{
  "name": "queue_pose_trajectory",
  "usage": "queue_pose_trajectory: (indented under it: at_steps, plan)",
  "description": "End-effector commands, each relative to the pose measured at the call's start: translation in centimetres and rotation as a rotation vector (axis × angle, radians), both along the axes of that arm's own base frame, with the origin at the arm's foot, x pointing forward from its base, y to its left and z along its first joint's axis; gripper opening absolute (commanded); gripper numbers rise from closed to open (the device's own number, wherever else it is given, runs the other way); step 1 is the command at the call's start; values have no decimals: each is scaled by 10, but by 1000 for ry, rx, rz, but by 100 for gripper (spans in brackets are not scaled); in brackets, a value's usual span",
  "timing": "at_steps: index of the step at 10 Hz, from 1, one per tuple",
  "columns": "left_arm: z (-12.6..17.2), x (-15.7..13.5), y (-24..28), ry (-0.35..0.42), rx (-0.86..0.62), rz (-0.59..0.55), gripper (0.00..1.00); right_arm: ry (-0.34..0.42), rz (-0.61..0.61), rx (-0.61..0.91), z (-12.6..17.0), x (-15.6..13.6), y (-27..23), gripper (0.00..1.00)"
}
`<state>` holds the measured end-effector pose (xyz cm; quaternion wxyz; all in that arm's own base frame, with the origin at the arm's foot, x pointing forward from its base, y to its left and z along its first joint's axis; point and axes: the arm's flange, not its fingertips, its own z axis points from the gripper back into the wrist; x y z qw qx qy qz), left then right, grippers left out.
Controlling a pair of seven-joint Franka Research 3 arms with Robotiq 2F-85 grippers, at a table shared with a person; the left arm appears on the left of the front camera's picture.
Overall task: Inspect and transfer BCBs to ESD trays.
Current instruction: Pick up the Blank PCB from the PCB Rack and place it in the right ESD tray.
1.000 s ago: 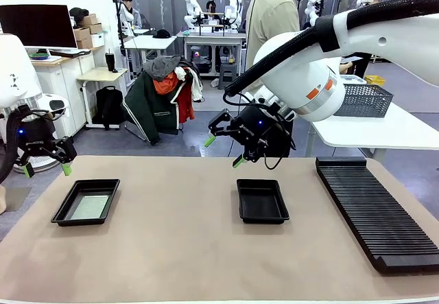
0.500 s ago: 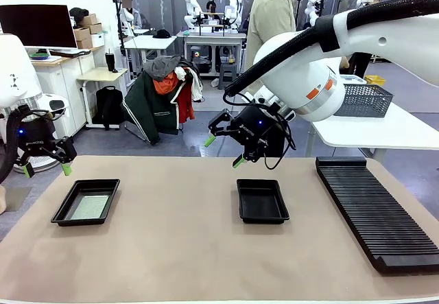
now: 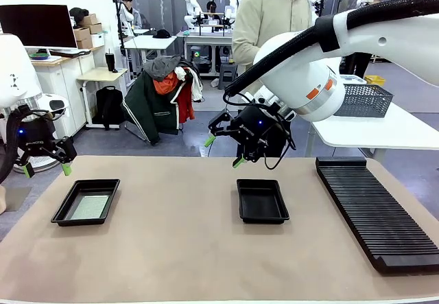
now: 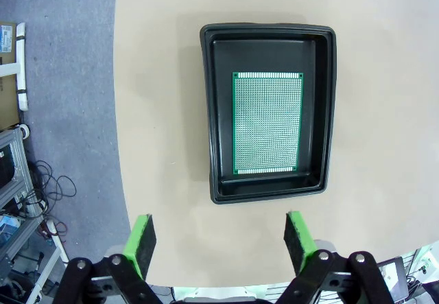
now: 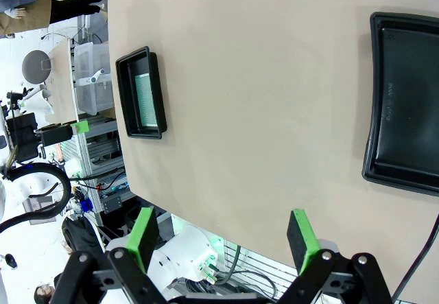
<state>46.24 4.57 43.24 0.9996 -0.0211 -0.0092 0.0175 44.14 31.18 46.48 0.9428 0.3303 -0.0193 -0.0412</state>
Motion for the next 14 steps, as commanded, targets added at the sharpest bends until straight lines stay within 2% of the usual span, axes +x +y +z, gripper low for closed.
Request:
queue_pose_trajectory:
  at_steps: [1, 14]
  plan:
    - [-3, -1, 1, -6, 0, 3, 100, 1, -16, -18, 0, 0, 1, 100]
    - [-3, -1, 1, -6, 0, 3, 100, 1, -16, -18, 0, 0, 1, 100]
